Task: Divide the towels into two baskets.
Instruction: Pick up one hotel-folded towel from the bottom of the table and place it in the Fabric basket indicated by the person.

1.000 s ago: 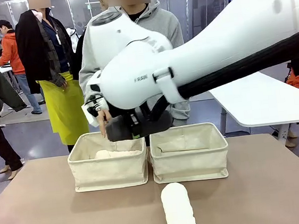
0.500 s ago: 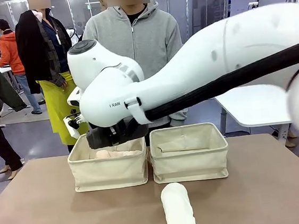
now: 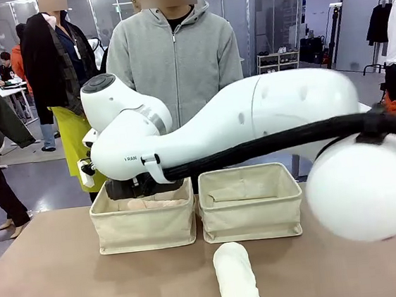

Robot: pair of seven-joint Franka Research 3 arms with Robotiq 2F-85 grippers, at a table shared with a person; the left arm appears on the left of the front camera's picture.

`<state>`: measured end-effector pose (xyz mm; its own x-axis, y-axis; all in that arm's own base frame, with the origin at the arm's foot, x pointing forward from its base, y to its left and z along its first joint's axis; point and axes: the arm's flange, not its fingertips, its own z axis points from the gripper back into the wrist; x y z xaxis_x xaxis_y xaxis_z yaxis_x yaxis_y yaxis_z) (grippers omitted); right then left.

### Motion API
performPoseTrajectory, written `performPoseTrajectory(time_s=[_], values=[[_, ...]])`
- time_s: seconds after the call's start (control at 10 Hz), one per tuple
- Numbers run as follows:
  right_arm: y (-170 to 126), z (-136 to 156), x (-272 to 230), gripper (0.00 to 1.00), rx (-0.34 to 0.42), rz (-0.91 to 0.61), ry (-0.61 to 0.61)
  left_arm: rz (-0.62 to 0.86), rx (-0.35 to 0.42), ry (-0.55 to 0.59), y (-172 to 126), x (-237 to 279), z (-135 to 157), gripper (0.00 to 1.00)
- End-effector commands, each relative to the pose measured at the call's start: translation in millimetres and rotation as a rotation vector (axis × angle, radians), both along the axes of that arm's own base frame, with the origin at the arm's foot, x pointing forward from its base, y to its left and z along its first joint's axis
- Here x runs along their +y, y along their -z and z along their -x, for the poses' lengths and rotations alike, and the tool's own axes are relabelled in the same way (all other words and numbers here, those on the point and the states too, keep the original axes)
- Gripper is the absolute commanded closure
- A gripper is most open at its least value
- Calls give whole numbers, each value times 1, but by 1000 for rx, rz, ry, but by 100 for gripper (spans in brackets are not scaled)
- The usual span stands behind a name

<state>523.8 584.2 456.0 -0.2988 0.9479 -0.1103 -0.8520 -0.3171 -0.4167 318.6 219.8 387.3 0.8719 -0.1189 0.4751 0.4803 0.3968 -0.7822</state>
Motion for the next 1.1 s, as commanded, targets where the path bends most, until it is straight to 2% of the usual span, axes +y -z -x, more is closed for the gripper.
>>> performPoseTrajectory(time_s=[0.0, 0.1, 0.3, 0.5, 1.0], values=[[1, -15, 25, 44, -12, -15, 67, -6, 2, 0, -4, 2, 3, 0], [8, -21, 26, 44, 22, -59, 69, -6, 2, 0, -4, 2, 3, 0], [20, -22, 27, 44, 61, -39, 99, -6, 2, 0, -4, 2, 3, 0], [25, -21, 23, 0, 83, -23, 104, -6, 2, 0, -4, 2, 3, 0], [17, -14, 20, 0, 77, -31, 107, -6, 2, 0, -4, 2, 3, 0]])
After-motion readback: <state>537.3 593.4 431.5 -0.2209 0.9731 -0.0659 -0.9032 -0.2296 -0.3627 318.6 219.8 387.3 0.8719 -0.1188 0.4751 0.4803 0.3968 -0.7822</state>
